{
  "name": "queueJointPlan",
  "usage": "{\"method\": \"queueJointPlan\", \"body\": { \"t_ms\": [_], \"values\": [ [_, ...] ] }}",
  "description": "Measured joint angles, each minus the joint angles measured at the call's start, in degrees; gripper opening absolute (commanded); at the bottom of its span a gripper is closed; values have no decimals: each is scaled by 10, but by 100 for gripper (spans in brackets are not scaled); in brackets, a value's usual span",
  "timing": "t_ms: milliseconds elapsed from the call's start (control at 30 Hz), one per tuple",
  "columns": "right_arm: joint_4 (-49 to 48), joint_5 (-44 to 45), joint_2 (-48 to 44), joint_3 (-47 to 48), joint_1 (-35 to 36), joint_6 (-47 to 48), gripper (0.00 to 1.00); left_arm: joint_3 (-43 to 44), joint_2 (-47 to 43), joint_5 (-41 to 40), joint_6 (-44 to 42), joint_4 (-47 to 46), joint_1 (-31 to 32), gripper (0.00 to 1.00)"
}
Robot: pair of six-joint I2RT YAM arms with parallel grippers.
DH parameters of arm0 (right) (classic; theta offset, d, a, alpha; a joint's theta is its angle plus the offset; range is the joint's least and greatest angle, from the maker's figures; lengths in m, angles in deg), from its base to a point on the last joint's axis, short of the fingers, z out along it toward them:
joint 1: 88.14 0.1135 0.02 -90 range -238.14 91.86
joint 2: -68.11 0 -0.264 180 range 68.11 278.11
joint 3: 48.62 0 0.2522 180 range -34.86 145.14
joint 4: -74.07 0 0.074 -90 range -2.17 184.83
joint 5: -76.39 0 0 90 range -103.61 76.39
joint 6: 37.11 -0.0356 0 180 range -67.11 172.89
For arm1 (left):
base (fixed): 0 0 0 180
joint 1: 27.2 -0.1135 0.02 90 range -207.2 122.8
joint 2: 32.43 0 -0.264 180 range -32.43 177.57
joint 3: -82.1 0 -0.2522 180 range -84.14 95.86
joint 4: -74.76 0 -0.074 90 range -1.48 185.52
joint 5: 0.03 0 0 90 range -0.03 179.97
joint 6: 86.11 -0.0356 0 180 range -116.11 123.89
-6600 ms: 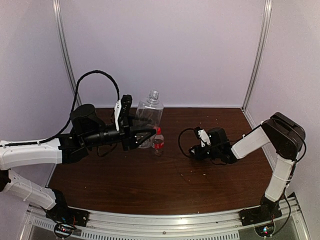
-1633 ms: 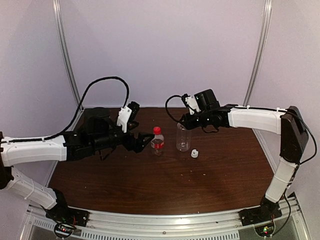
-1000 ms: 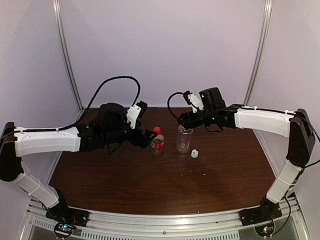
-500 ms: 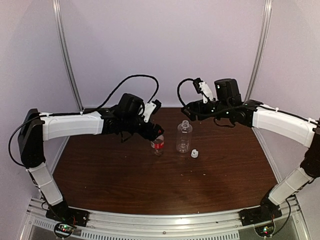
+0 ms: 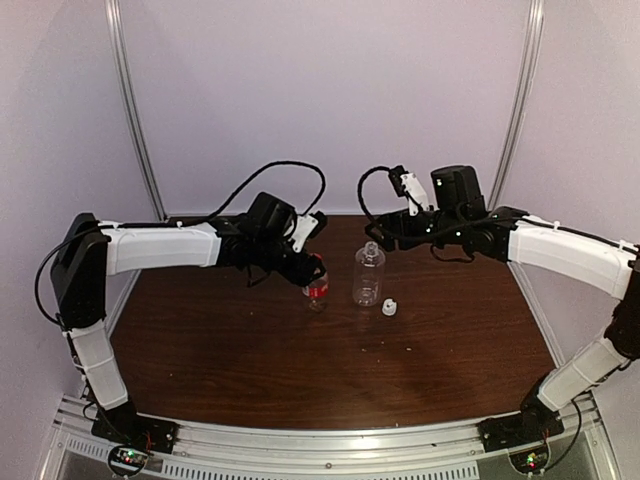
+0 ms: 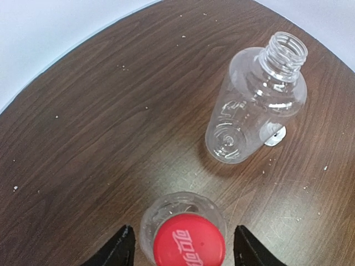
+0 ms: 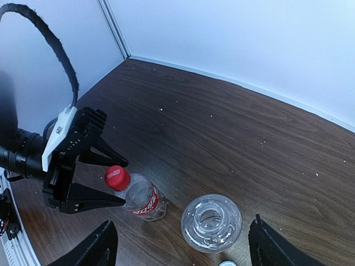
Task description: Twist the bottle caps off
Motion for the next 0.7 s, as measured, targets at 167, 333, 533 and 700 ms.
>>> {"method": "queueJointPlan", "body": {
  "t_ms": [167,333,533,700],
  "values": [
    [3,-1,-13,-14,0,-1,82,10,14,6,-2,-2,-1,53],
    [3,-1,-27,-21,0,-1,83,12,17,12,-5,-5,-2,39],
    [7,-2,-33,-30,0,-5,96,14,17,22,-20,-12,-3,21],
    [19,-5,-47,-33,0,1,99,14,15,26,-35,-7,-3,17]
  ]
}}
